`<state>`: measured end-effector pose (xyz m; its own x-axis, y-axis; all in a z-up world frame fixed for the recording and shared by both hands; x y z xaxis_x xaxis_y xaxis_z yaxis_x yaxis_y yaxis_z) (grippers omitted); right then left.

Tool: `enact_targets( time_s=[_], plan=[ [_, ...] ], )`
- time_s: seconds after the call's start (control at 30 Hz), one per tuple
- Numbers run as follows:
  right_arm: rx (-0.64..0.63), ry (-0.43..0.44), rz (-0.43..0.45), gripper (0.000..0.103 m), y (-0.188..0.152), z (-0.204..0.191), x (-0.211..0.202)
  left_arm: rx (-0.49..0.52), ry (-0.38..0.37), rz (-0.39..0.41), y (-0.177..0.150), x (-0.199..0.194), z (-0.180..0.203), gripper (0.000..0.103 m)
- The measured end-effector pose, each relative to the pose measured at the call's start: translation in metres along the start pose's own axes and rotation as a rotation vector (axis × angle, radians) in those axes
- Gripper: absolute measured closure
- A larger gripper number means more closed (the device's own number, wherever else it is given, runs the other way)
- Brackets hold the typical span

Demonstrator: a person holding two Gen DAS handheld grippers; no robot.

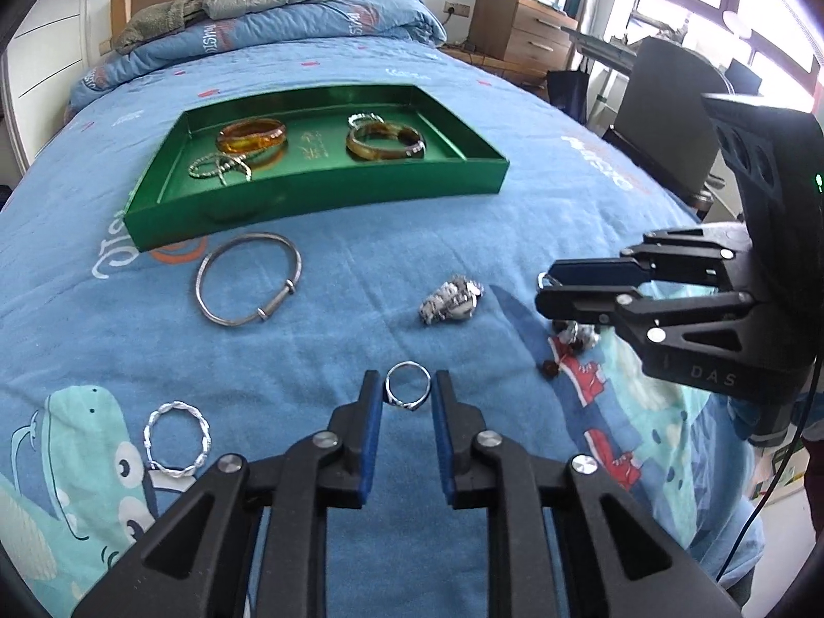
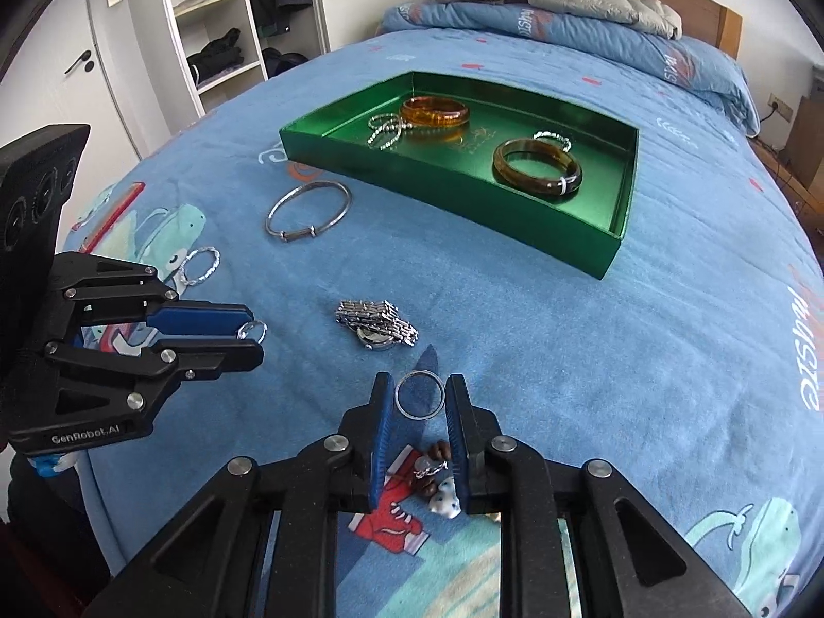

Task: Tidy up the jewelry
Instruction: 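Carry both rings into the green tray and open both tools to release them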

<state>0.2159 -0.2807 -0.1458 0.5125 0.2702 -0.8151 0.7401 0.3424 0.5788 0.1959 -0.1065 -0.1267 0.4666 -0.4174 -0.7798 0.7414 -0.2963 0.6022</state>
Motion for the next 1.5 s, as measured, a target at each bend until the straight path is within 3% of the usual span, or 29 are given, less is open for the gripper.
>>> enact_targets(
  time_s=[0.23,0.4,0.7,0.83,1.07,1.5],
  plan=[
    [0.012,-0.033,0.086,0.083,0.026,0.004,-0.03,-0.041,0.002,0.062,0.034,-0.018,-0.014,0.085],
    [0.015,-0.059,0.148,0.083,0.067,0.013,-0.035,-0.053,0.03,0.113,0.08,-0.015,-0.028,0.085],
    [0.088,-0.073,0.135,0.083,0.142,0.052,0.021,-0.092,0.106,0.069,0.154,0.043,-0.065,0.085],
    [0.114,-0.066,0.076,0.083,0.158,0.066,0.058,-0.105,0.123,0.029,0.162,0.071,-0.078,0.085],
    [0.106,-0.08,-0.036,0.083,0.156,0.079,0.107,-0.086,0.135,-0.032,0.155,0.106,-0.084,0.085],
    [0.081,-0.111,-0.058,0.082,0.152,0.076,0.123,-0.058,0.151,-0.032,0.149,0.119,-0.082,0.085]
  ],
)
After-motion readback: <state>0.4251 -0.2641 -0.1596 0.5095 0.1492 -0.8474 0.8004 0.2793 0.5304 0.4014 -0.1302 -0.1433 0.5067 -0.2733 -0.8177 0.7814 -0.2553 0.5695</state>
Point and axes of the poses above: each gripper's, at about its wrist camera, not at the fingertips, and x roughly the way its jaws point, z to its right, y to its top, the point moved 1 cm from there along x, roughly the way its jaws point, and after that the axes turned 2 degrees about -y, right-handed, at the moved point
